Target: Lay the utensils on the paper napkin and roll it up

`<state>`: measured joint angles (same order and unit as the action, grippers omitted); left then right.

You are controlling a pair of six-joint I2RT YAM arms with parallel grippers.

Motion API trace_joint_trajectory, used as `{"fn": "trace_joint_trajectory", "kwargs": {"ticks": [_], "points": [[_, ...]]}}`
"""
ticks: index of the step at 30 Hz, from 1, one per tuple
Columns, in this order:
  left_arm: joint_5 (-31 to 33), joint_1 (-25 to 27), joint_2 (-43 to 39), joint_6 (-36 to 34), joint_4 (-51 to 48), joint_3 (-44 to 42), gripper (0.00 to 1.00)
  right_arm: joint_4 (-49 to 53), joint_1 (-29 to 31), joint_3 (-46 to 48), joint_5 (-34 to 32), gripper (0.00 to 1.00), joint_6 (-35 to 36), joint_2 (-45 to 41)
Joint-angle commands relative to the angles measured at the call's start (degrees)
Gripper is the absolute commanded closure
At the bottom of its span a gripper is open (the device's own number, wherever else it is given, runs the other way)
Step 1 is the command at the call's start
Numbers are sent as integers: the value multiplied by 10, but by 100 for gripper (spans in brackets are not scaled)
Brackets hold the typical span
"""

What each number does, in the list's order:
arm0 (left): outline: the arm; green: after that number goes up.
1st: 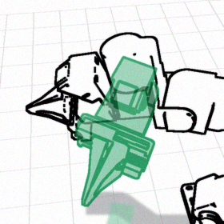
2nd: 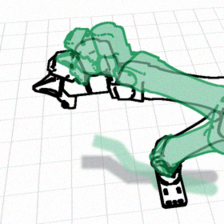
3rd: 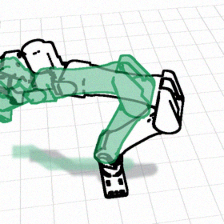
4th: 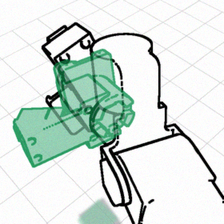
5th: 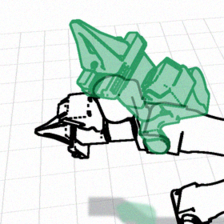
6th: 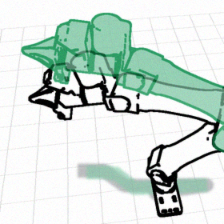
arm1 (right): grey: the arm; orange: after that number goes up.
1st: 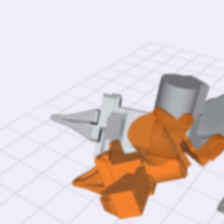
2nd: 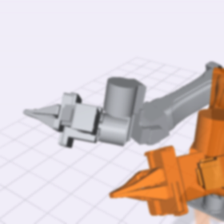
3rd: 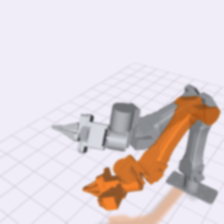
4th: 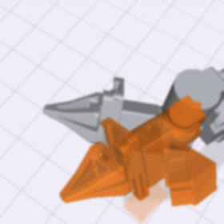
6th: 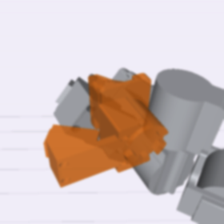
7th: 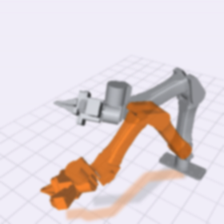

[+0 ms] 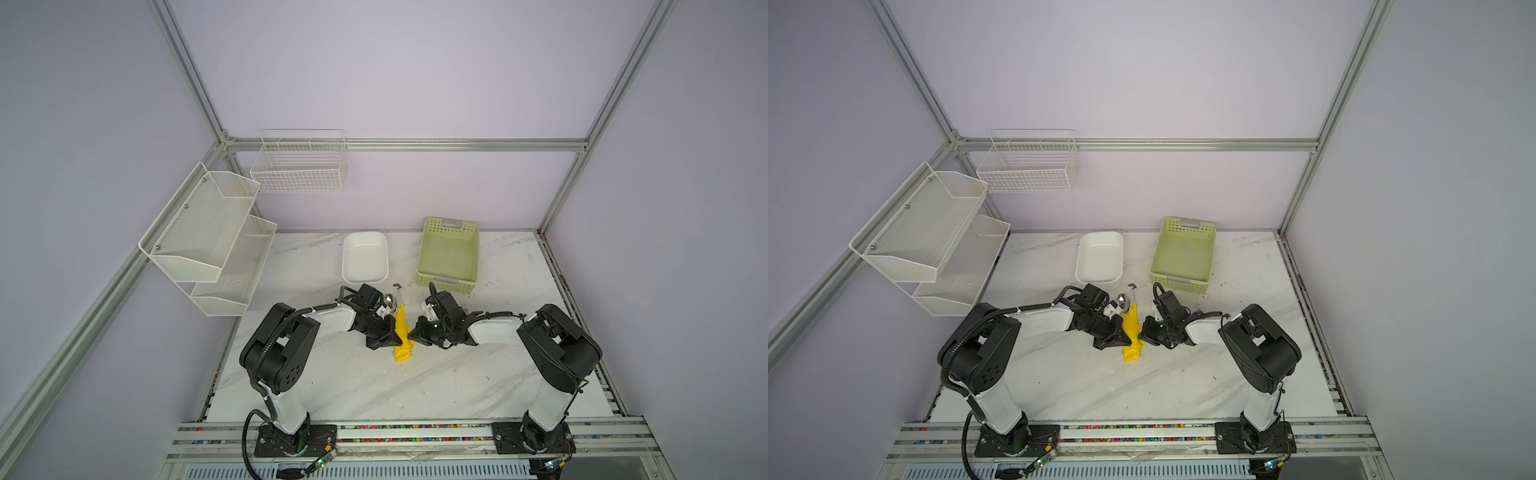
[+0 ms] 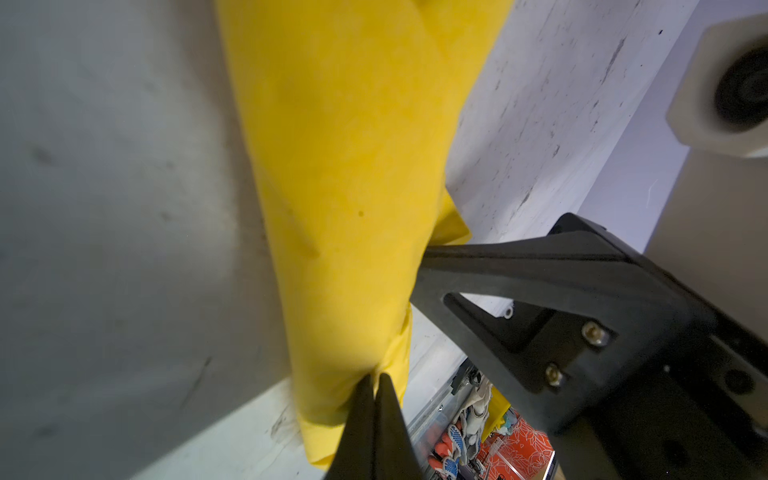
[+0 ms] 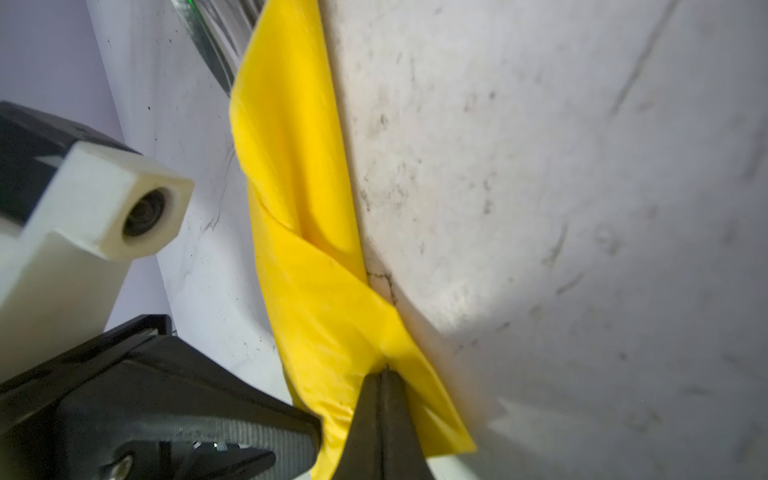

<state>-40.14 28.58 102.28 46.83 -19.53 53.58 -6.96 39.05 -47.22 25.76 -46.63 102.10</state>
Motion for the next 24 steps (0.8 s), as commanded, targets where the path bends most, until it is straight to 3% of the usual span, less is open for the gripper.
{"fn": "trace_joint_trajectory", "kwargs": {"ticks": [1,6,13,24], "points": [[1,2,19,-15,-9,-19,99,98,2,28,-47,100,8,15],[23,2,34,-30,-47,-17,100,124,2,14,-56,99,10,-22],[26,2,38,-34,-55,-14,100,174,2,-42,-72,88,36,-58],[27,2,40,-31,-57,-5,100,192,13,-99,-56,75,64,-39]]}}
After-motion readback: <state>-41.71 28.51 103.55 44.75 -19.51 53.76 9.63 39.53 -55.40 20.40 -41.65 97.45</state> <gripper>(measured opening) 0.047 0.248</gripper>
